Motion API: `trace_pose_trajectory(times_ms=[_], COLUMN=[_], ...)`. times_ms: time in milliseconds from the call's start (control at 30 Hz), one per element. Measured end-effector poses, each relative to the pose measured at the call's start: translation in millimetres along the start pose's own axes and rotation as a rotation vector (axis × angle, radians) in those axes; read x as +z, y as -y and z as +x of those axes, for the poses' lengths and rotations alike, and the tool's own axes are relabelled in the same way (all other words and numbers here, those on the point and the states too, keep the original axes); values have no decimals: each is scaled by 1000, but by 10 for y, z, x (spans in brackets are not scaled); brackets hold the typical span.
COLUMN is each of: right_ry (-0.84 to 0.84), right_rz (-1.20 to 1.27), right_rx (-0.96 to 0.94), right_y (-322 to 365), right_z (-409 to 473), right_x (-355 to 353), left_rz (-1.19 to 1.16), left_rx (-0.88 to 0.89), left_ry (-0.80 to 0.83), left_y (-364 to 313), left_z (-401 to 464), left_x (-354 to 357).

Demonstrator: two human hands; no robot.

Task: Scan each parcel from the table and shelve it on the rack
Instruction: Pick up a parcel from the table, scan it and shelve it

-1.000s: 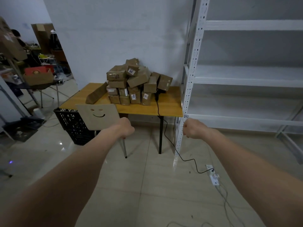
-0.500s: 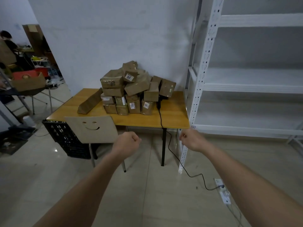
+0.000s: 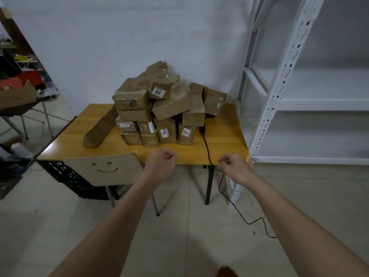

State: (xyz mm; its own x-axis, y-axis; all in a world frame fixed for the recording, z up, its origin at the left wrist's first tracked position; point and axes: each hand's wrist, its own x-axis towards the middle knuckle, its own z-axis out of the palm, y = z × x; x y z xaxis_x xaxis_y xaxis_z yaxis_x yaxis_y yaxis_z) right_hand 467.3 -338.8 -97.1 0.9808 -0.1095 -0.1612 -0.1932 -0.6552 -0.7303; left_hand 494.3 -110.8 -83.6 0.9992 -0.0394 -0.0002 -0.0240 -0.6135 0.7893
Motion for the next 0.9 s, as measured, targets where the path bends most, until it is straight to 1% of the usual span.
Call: trace_pose_trajectory(times_ms=[67,167,367,500,633,800,900], right_ry=[11,34,101,198,243,286,286], right_rz=[33,69,126,111,149,315,423], right_rx=[8,14,43,115,185,298,345], right_y=[-12,-57,-258,-504,-726,-834,-913], right_z=[312,860,2051,2791,3456,4009,4297], right_x=[-28,-68,-197,-340,-427,-304,-156], left_rz=[-36,-94,-109,-88,-86,-86,26], left_rx=[9,-23,-87,-127,-126,-63,41], left_ry=[-36,-17,-9,-29,-84,-184,-217], left_y=[10,10,-166,-352,-488,-680,-773], left_z=[276,679,1558,2162,2625,3037,3266], left_x=[51,136,451,706,955,1144,1233])
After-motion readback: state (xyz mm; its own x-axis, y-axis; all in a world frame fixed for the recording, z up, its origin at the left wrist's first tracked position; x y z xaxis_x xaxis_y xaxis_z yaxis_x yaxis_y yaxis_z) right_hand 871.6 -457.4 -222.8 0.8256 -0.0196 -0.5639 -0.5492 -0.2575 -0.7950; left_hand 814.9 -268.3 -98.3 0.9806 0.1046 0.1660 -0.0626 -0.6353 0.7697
